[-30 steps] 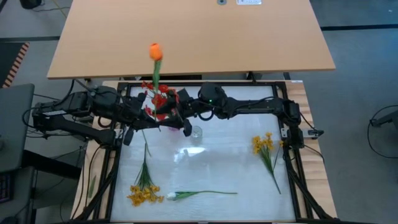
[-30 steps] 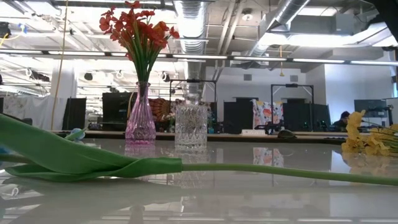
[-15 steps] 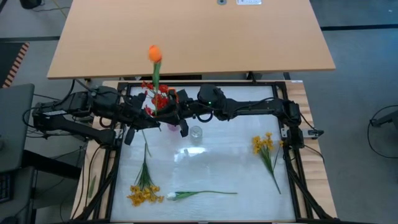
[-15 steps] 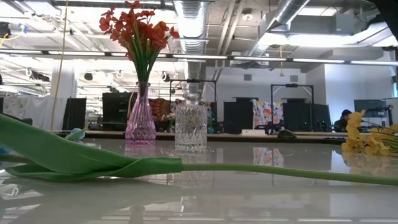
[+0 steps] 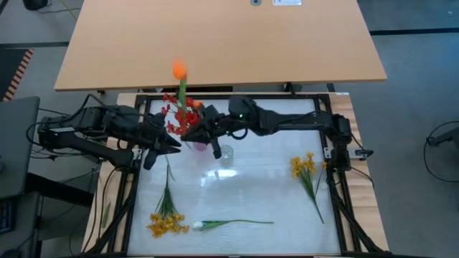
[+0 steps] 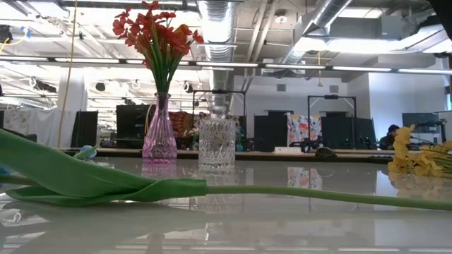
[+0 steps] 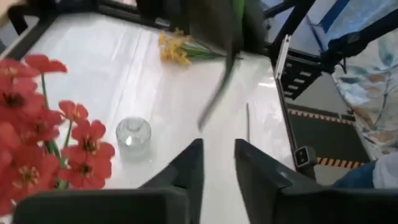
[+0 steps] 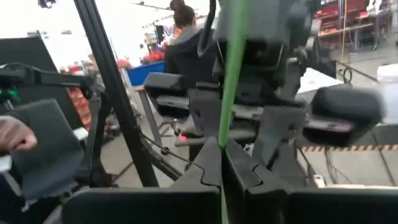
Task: Sort flowers into vase by color
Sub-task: Put the orange tulip into the violet vase
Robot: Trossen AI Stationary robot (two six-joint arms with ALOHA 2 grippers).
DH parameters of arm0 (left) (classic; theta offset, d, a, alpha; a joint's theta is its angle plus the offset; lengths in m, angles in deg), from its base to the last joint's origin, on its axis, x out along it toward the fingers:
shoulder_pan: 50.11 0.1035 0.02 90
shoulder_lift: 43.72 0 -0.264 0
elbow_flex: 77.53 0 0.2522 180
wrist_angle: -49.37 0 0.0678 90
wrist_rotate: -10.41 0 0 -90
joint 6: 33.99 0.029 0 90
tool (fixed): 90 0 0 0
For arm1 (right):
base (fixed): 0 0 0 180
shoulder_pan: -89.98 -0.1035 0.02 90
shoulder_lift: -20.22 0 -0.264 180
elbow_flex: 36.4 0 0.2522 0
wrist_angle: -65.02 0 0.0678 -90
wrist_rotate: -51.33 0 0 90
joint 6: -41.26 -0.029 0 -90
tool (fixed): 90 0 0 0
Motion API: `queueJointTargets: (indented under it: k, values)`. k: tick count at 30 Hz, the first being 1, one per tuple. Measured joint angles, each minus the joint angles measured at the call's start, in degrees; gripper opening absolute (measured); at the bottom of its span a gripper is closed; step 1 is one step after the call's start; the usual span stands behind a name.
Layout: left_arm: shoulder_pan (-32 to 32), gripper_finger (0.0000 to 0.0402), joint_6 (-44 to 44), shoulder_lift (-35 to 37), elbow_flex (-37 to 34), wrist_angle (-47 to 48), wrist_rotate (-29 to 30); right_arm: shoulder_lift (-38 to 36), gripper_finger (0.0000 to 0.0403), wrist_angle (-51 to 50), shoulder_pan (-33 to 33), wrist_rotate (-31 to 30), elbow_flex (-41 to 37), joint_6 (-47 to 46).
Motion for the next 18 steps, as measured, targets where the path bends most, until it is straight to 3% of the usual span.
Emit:
queueJointTargets:
  k: [4, 7, 10, 13, 18]
  values:
    - [-1.3, 0.0122, -3.1, 2.3, 0.0, 2.8, -0.6, -3.9, 0.0020, -7.9, 0.5, 0.5, -1.3, 8.5]
    - [-2.3, 0.0138, -3.9, 4.9, -0.4, 6.4, 2.4, -8.4, 0.0020, -7.9, 0.5, 1.0, -8.3, 14.6]
    - [-4.2, 0.0141, -4.5, 8.2, -3.6, 5.5, 8.6, -12.1, 0.0020, 0.8, 1.2, 1.0, -19.5, 12.4]
    - [-6.3, 0.0141, -3.4, 11.3, -10.1, 2.7, 11.6, -12.8, 0.0020, 16.3, 1.4, -1.7, -29.0, 9.3]
    - [-7.1, 0.0142, -2.9, 13.2, -23.2, -2.7, 11.5, -9.4, 0.0020, 30.1, -0.4, -6.9, -34.1, 14.0]
